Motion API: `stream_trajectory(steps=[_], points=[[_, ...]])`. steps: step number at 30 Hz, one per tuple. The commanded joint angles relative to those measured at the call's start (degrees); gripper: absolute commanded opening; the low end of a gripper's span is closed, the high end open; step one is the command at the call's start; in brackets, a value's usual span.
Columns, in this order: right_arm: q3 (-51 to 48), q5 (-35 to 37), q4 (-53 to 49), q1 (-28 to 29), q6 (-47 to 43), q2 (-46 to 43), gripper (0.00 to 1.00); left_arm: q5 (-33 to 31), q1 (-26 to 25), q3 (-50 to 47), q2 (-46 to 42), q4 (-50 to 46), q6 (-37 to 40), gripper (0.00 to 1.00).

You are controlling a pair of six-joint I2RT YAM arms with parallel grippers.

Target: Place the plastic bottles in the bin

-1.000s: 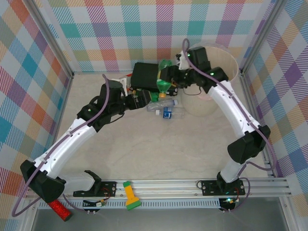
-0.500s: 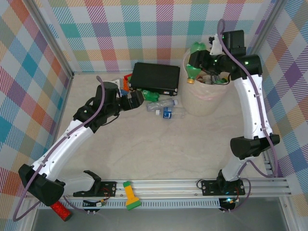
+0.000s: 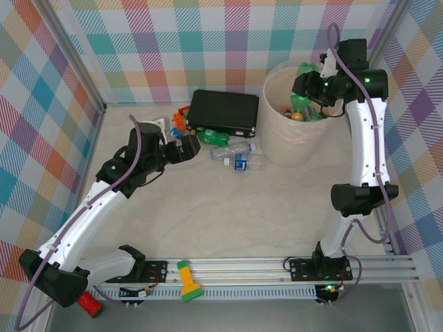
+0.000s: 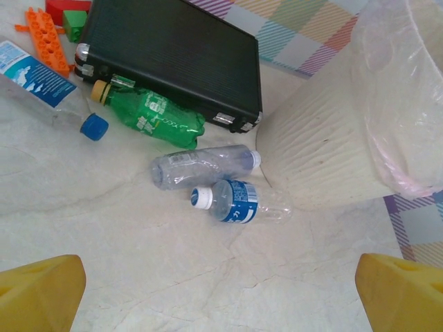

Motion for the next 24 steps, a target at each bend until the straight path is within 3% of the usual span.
stream_trajectory(steps=[1, 24], points=[[2.51, 0.89, -1.42, -0.85, -1.87, 1.56, 0.53, -0.97, 0.57, -0.42, -1.45, -0.93, 0.77, 0.99], [7.75, -3.59, 1.27, -1.61, 0.68, 13.49, 0.54, -1.12, 1.04, -1.03, -2.92, -2.37, -0.31, 1.0]])
